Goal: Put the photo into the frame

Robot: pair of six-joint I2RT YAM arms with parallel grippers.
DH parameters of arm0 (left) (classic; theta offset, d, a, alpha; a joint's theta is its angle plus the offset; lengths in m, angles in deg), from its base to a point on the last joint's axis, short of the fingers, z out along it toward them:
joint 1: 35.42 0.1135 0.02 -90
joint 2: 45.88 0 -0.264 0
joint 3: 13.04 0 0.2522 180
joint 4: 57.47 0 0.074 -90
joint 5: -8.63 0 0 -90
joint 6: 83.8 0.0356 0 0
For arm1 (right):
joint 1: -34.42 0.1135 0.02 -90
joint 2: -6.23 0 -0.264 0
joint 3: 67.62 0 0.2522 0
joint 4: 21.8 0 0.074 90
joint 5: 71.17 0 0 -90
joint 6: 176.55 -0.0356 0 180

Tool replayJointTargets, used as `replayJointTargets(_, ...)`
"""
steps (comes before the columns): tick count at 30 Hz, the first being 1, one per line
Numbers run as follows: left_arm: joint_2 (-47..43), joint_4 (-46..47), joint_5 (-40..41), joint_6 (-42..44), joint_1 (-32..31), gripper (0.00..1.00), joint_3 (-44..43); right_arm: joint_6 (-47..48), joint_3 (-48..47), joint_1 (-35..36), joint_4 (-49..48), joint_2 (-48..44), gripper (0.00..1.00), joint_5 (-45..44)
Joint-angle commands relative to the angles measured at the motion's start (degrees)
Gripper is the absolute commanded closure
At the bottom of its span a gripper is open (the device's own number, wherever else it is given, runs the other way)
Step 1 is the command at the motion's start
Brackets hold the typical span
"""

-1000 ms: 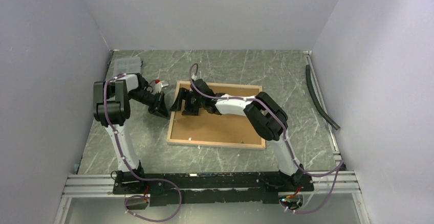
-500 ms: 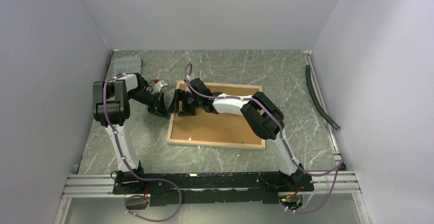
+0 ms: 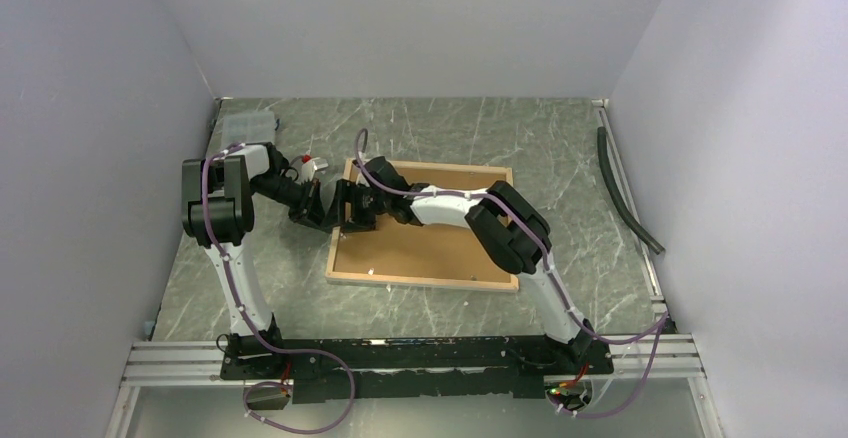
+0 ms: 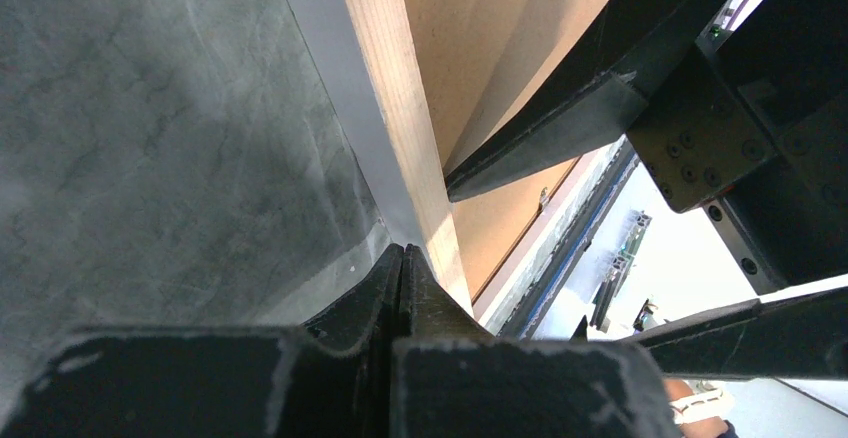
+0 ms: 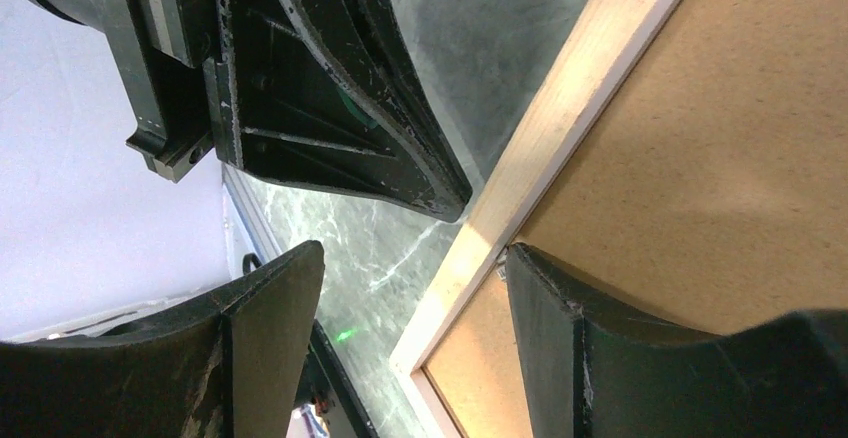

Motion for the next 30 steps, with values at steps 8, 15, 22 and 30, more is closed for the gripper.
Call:
replayJointTargets(8,-0.40,0.07,-1.02,1.45,0.26,0.97,-1.39,1.10,-1.95,1.77,3.60,-0.52,0.29,0.81)
replayJointTargets(15,-1.85,-1.70,-0.78,1.19,0.63,0.97,-3.31,14.95,-9.16,0.11,13.93,-5.31,0.18,-4.70)
replayJointTargets(22,-8.33,-8.85,-2.10,2.98,3.65,0.83,-7.48,32.66,9.80,1.55,22.28,-26.01,0.15,-16.80)
replayJointTargets(30,-18.89,-16.39,-0.12,7.32,6.79,0.58,-5.84,40.09,31.93,9.92,25.01,-41.82,0.17,-25.46)
